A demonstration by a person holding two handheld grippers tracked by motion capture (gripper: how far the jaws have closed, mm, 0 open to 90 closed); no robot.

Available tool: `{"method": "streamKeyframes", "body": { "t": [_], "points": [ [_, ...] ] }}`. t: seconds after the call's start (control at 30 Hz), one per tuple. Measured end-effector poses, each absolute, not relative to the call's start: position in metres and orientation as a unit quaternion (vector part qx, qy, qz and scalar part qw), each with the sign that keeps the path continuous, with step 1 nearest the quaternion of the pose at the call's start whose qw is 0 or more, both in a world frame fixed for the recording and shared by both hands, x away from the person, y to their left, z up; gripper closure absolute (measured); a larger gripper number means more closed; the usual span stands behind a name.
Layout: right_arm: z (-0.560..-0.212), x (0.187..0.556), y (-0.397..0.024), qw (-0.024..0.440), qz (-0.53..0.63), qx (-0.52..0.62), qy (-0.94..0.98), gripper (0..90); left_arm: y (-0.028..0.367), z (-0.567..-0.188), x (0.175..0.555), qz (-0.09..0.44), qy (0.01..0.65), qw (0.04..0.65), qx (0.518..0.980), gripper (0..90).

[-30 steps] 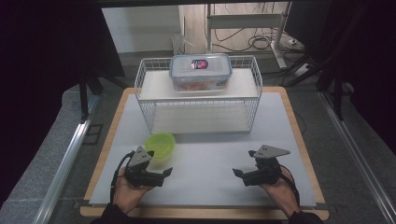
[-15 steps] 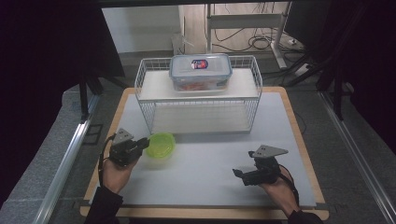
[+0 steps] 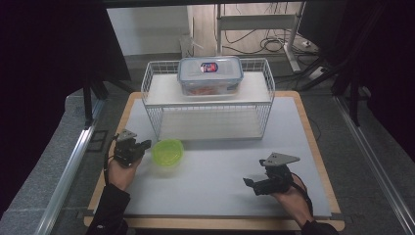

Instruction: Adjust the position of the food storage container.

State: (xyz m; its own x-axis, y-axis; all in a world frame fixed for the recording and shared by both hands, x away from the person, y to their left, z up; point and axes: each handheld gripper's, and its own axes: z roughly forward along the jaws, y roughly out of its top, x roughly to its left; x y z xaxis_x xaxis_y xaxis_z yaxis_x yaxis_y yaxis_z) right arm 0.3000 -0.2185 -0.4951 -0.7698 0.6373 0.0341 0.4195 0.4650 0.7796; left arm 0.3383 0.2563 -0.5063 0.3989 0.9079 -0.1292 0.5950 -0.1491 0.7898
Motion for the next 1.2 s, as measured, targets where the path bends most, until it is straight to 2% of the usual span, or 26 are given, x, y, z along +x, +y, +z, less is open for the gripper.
{"method": "streamKeyframes", "body": {
  "t": [0.6,1.2],
  "points": [
    [-0.498,0.300,-0.217,0.126,0.404,0.309,0.851,8.9,0.237,-0.511,0.341,0.168,0.498,0.401,0.750,89.9],
    [-0.500,0.304,-0.222,0.112,0.405,0.320,0.849,9.0,0.168,-0.506,0.322,0.139,0.438,0.407,0.789,90.0]
  ]
}}
